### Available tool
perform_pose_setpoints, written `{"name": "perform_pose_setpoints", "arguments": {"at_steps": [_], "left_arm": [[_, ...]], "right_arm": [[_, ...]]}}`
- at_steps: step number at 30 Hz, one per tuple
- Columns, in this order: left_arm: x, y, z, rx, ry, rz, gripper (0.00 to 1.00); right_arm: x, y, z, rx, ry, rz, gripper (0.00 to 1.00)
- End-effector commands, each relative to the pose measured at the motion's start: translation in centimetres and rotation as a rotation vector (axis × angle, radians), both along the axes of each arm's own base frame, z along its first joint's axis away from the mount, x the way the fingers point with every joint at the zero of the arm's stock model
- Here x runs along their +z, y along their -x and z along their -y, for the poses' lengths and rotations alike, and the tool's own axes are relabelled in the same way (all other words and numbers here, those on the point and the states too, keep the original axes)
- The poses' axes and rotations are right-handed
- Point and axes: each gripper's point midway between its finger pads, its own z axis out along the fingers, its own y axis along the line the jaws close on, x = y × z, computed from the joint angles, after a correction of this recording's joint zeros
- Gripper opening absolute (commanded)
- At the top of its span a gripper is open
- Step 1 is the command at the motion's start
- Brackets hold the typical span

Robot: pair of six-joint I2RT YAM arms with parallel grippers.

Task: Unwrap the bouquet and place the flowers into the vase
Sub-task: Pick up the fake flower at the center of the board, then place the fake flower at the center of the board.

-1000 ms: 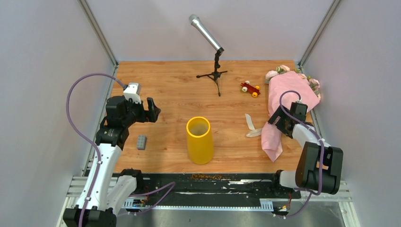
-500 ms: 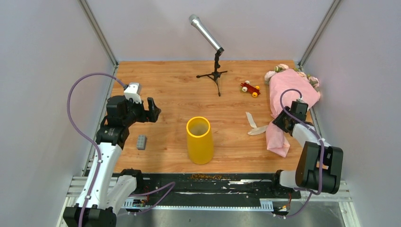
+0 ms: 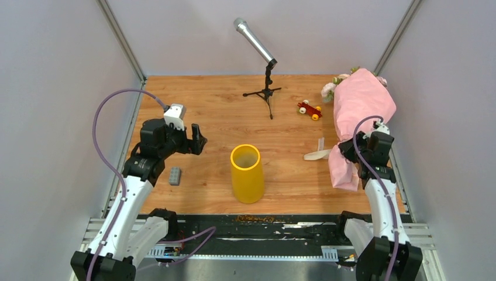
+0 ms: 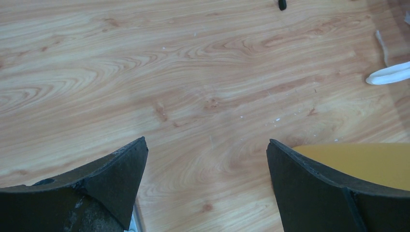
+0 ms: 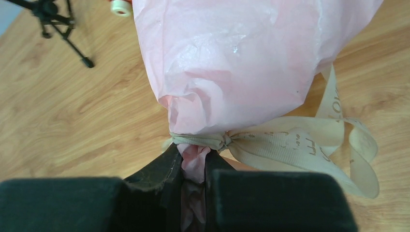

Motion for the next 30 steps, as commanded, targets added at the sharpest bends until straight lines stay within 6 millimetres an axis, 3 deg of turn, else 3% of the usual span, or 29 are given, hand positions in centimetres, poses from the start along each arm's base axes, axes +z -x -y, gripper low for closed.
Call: {"name": "perform_pose_setpoints", "arguments": {"at_steps": [1,10,17,20,23,29,30], "left_arm": [[2.5,0.5,1.8,-0.028,0.069,0.051,1.00],[10.7,4.1,6.7,-0.160,0.362,0.178,1.00],[16.2,6.3,9.9,-0.291,0.559,0.250,1.00],[17.8,6.9,11.5,-0.338,0.620,0.261,1.00],[18.7,7.5,14.5,-0.414,0.634,0.257,1.00],[21.1,9.1,20.6,-0.564,0.668,0.262,1.00],[20.7,9.3,21.7,-0.584,0.665,0.244,1.00]], "right_arm": [[5.8,-0.3,-2.7,0.145,-0.025,0.239,0.00],[14.9,2.8,-7.3,0.336,-0.115,0.584,0.00],[23.8,5.3,-10.5,0.445,-0.159,0.878,0.00],[27.2,6.2,-11.7,0.484,-0.201,1.000,0.00],[29.7,6.5,-13.6,0.538,-0.254,1.063,0.00],[33.3,6.2,-19.6,0.675,-0.318,1.109,0.00],[33.7,6.2,-20.6,0.693,-0.321,1.113,0.00]]}}
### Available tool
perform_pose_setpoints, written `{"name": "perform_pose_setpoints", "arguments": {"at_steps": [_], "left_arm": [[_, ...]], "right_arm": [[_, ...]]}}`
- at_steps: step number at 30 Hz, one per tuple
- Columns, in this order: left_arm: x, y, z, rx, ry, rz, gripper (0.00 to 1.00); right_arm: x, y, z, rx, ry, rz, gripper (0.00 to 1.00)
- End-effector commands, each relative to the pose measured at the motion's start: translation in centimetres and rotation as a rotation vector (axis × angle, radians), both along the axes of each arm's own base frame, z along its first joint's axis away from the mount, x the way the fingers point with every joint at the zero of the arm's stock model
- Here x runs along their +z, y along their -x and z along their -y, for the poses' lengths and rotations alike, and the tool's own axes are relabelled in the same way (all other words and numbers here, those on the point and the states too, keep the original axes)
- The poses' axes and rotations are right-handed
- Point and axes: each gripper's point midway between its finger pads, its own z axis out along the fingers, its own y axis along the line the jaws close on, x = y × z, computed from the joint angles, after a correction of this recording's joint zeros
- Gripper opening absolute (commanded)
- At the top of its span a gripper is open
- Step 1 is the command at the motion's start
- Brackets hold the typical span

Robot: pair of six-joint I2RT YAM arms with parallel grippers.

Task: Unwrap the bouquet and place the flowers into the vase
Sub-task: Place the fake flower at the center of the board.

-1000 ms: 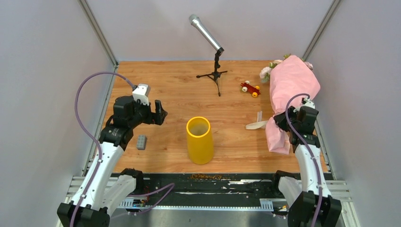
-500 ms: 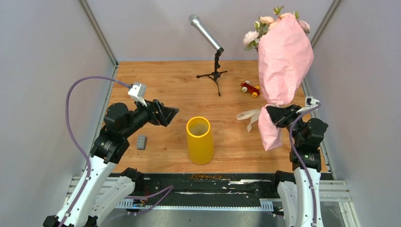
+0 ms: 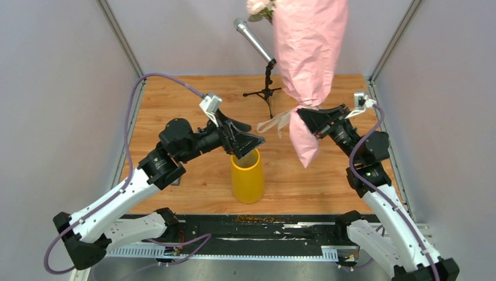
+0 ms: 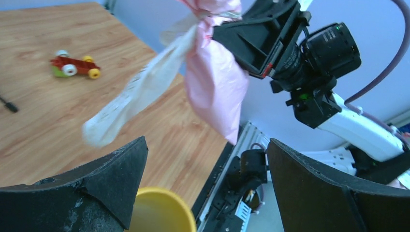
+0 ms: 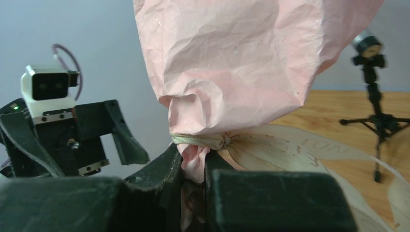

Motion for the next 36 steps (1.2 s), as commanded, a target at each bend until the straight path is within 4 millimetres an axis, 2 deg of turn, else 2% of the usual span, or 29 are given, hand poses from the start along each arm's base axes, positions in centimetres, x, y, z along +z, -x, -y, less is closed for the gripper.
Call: {"name": "perform_pose_setpoints", "arguments": {"at_steps": [1,4,6,13,16,20,23,30,36], "left_arm": [[4.4,0.6,2.9,-0.048,0.111,0.082,1.00],[4.4,0.6,4.2,-0.071,0.128,0.072,1.00],[4.2,0.6,4.5,-0.071,0.139,0.063,1.00],[3.4,-0.1,3.9,-0.010,0.151,0.045,1.00],[3.2,-0.5,3.7,0.015,0.147,0.053,1.00],[3.0,-0.9,3.0,0.055,0.104,0.066,0.97],[2.4,-1.0,2.9,0.065,0.076,0.052,0.99],[2.0,-1.2,4.2,0.025,0.050,0.046,1.00],[2.0,-0.7,6.3,-0.065,0.056,0.055,1.00]], "right_arm": [[8.6,2.4,-3.2,0.045,-0.069,0.275,0.00],[9.7,2.6,-5.1,0.065,-0.090,0.289,0.00],[10.3,2.4,-5.9,0.069,-0.110,0.283,0.00],[11.5,2.2,-8.2,0.088,-0.184,0.269,0.00],[11.4,1.9,-9.0,0.085,-0.193,0.249,0.00],[11.5,1.7,-9.1,0.069,-0.189,0.251,0.00],[11.8,2.0,-9.0,0.072,-0.179,0.270,0.00],[13.0,4.1,-9.0,0.139,-0.137,0.318,0.00],[12.4,4.8,-9.0,0.180,-0.152,0.261,0.00]]}}
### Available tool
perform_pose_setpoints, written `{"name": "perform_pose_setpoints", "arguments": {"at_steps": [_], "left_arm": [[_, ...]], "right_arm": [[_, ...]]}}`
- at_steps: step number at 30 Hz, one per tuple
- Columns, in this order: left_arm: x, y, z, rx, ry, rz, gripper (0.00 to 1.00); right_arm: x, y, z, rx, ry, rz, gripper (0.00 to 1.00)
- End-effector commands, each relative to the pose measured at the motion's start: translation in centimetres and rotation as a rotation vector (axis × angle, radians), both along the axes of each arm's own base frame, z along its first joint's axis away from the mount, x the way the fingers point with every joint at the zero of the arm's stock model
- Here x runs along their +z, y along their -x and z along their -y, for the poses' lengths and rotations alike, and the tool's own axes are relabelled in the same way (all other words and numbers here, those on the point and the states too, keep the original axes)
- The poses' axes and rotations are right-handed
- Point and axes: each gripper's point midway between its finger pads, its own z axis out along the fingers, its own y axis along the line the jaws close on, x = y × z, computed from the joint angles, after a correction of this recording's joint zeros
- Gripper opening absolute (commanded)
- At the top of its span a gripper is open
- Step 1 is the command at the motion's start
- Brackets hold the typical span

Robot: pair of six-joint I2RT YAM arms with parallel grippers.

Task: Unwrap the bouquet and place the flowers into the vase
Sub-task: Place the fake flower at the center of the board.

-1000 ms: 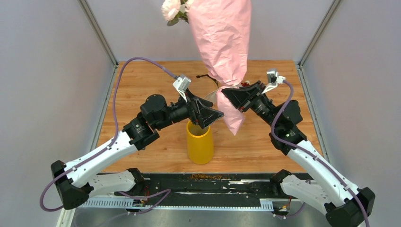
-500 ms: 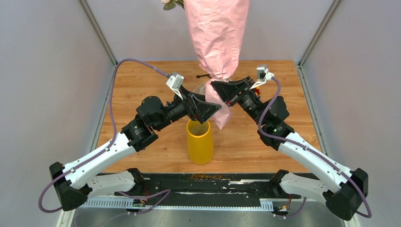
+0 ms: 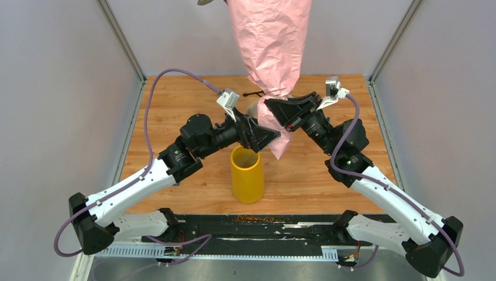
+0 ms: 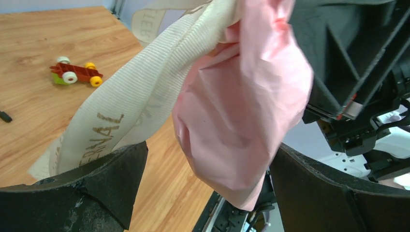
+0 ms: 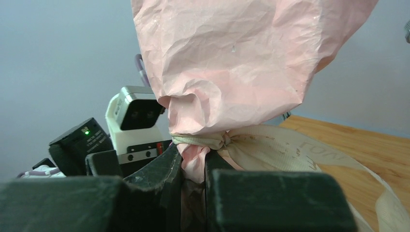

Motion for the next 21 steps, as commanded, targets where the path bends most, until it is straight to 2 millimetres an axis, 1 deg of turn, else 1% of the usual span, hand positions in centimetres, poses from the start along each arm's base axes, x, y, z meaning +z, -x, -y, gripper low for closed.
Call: {"name": "perform_pose_setpoints", "arguments": {"at_steps": [1,4,5,6,7,8,9,10,11,12,13,14,15,16,17,18,19,20,21], "left_arm": [[2.3,0.9,1.6,-0.083,0.041,0.058,0.99],[2.2,1.0,1.8,-0.086,0.042,0.065,0.96],[2.4,1.0,1.8,-0.086,0.050,0.075,0.91],[2.4,1.1,1.9,-0.088,0.051,0.079,0.82],[2.6,1.1,1.9,-0.088,0.055,0.089,0.78],[2.6,1.2,2.0,-0.095,0.056,0.093,0.68],[2.8,1.2,2.0,-0.097,0.057,0.103,0.63],[2.8,1.3,2.1,-0.102,0.057,0.108,0.57],[3.0,1.3,2.2,-0.104,0.059,0.115,0.54],[3.0,1.2,2.2,-0.105,0.059,0.118,0.45],[3.0,1.2,2.3,-0.105,0.058,0.122,0.40],[3.1,1.2,2.3,-0.105,0.057,0.124,0.30],[3.0,1.1,2.3,-0.101,0.053,0.126,0.24],[2.8,1.0,2.2,-0.097,0.040,0.133,0.14],[2.8,0.9,2.2,-0.089,0.034,0.135,0.09],[2.6,0.8,2.0,-0.084,0.022,0.133,0.01],[2.7,0.6,1.7,-0.065,0.012,0.149,0.00],[2.3,0.4,1.5,-0.054,-0.012,0.160,0.00],[2.4,0.3,1.1,-0.036,-0.019,0.169,0.00]], "right_arm": [[4.9,2.9,1.7,0.034,-0.106,0.115,0.00],[4.7,3.0,2.1,0.024,-0.114,0.106,0.00],[4.4,3.0,2.2,0.023,-0.114,0.101,0.00],[4.5,3.1,2.3,0.022,-0.117,0.101,0.00],[4.4,3.1,2.4,0.022,-0.119,0.098,0.00],[4.1,3.1,2.4,0.021,-0.120,0.091,0.00],[4.0,3.2,2.5,0.021,-0.120,0.087,0.00],[3.8,3.1,2.5,0.021,-0.121,0.082,0.00],[3.6,3.1,2.5,0.019,-0.121,0.078,0.00],[3.3,3.0,2.5,0.018,-0.119,0.070,0.00],[3.1,3.0,2.5,0.017,-0.119,0.064,0.00],[2.9,2.9,2.4,0.017,-0.116,0.059,0.00],[2.6,2.8,2.3,0.019,-0.112,0.052,0.00],[2.4,2.8,2.3,0.020,-0.106,0.046,0.00],[2.2,2.7,2.2,0.019,-0.102,0.044,0.00],[2.0,2.7,2.2,0.017,-0.094,0.039,0.00],[1.5,2.5,2.2,0.011,-0.078,0.026,0.00],[1.1,2.4,2.2,0.002,-0.063,0.016,0.00],[0.7,2.3,2.4,-0.011,-0.049,0.008,0.02]]}}
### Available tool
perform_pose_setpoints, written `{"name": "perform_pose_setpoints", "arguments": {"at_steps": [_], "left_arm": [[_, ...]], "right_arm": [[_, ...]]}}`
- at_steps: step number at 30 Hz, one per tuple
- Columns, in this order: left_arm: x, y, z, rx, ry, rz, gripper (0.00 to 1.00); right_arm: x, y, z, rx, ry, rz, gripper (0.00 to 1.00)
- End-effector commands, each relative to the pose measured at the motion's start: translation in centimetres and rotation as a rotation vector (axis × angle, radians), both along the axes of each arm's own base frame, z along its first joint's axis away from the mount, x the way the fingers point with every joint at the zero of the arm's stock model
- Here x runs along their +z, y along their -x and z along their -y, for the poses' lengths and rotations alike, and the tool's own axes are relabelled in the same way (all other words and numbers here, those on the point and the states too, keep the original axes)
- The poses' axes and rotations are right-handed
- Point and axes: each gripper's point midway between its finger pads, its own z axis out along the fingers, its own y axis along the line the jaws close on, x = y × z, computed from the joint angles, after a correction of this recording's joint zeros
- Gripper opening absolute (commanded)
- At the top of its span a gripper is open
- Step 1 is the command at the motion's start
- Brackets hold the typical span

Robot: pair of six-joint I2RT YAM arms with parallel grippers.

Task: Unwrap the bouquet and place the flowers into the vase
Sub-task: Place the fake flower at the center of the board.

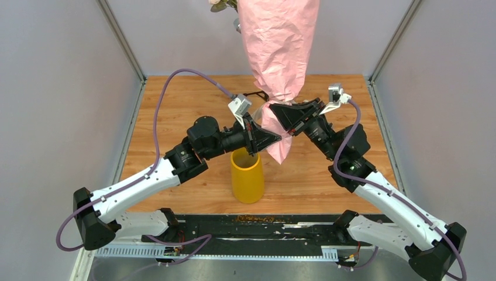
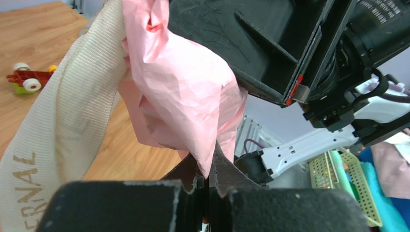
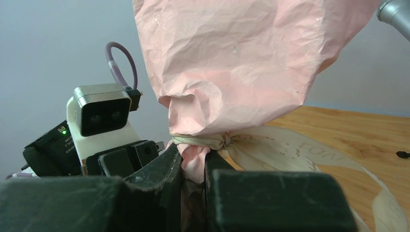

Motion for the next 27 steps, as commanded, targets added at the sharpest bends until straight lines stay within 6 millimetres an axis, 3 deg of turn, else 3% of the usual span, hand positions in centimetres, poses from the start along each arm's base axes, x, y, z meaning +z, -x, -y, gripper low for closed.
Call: {"name": "perform_pose_setpoints", "arguments": {"at_steps": [1,3,10,12,17,20,24,27], "left_arm": [[2.2,-1.9,-1.6,0.121,-0.012,0.123,0.00],[2.1,-2.2,-2.2,0.146,-0.039,0.153,0.00],[1.7,-4.3,-4.5,0.301,-0.121,0.226,0.00],[1.8,-5.1,-5.1,0.346,-0.152,0.260,0.00],[2.3,-7.4,-6.8,0.467,-0.302,0.365,0.00],[1.3,-8.9,-8.6,0.543,-0.476,0.436,0.00],[-1.3,-10.5,-11.6,0.662,-0.649,0.408,0.00],[-4.2,-10.8,-13.1,0.697,-0.669,0.285,0.00]], "right_arm": [[1.9,1.8,1.2,0.004,-0.029,0.049,0.05],[1.1,1.6,1.8,-0.028,0.001,0.031,0.15],[-0.7,0.7,4.8,-0.187,0.078,-0.034,0.68],[-1.9,0.2,5.6,-0.236,0.116,-0.090,0.77],[-3.0,0.2,7.6,-0.317,0.166,-0.146,0.85],[-3.3,0.7,8.7,-0.348,0.165,-0.153,0.87],[-4.6,0.8,9.7,-0.380,0.177,-0.183,0.87],[-5.9,0.8,9.9,-0.390,0.186,-0.211,0.87]]}}
